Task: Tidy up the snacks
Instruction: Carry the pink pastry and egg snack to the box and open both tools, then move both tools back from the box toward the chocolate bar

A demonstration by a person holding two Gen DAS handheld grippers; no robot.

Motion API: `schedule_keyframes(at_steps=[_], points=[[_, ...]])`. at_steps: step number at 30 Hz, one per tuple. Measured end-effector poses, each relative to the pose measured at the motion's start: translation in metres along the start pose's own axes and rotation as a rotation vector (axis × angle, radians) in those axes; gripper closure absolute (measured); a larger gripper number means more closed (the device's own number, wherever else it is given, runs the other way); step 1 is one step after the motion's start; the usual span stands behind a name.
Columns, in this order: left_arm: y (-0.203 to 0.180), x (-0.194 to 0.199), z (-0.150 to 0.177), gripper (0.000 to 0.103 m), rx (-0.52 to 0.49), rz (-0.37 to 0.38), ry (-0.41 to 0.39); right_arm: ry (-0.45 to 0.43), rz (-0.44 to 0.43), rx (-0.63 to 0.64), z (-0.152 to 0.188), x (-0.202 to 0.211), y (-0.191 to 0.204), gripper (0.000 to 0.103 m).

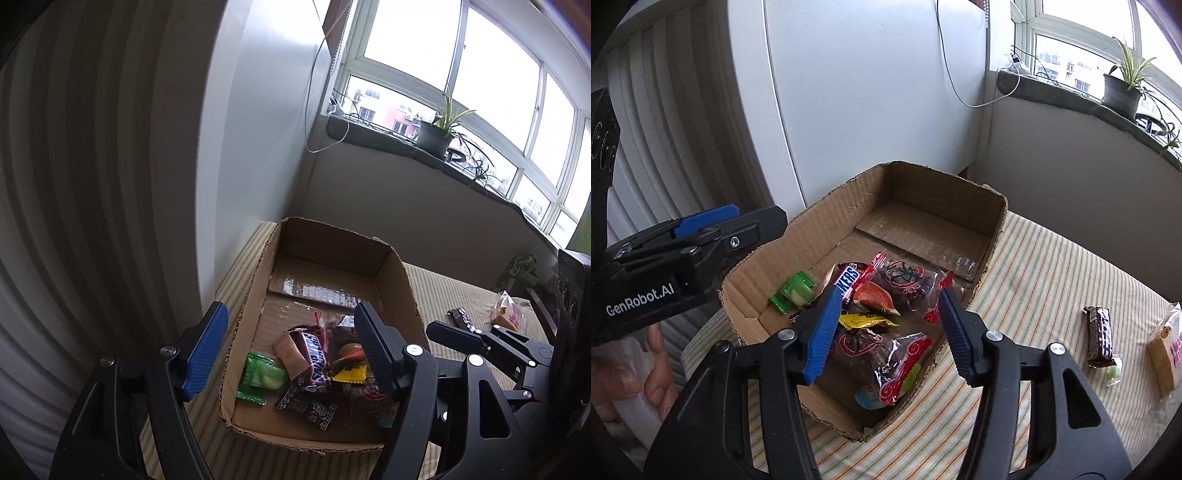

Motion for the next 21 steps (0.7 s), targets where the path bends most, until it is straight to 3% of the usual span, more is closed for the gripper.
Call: schedule_keyframes(at_steps=[6, 8, 11, 18, 21], points=[[0.006, 0.014, -0.002, 0.032, 0.01, -0.019, -0.023, -0.03, 0.001, 0.01, -0.002, 0.011, 0.012, 0.038], [0.007, 0.018, -0.003, 0.023, 0.008, -0.032, -0.04, -0.041, -0.001, 0.013, -0.002, 0.016, 0.015, 0.038], [0.007, 0.024, -0.004, 0.023, 0.004, -0.051, -0.058, -0.047, -0.001, 0.003, -0.001, 0.021, 0.011, 0.038], [-0.017, 0.022, -0.007, 0.023, -0.035, -0.054, -0.056, -0.067, 0.025, -0.061, 0.008, 0.036, -0.023, 0.037], [-0.037, 0.017, -0.006, 0.021, -0.057, -0.04, -0.047, -0.08, 0.055, -0.092, 0.017, 0.048, -0.049, 0.032]])
Point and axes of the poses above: each gripper's, at about its wrist camera, not at the fingertips, and x roughly against the way its jaws point, y to its left, z to its underside, the point moved 4 cm from there along -x, roughly the way its jaws point, and after that the axes turned 3 degrees about -z, right-handed, at the moved point
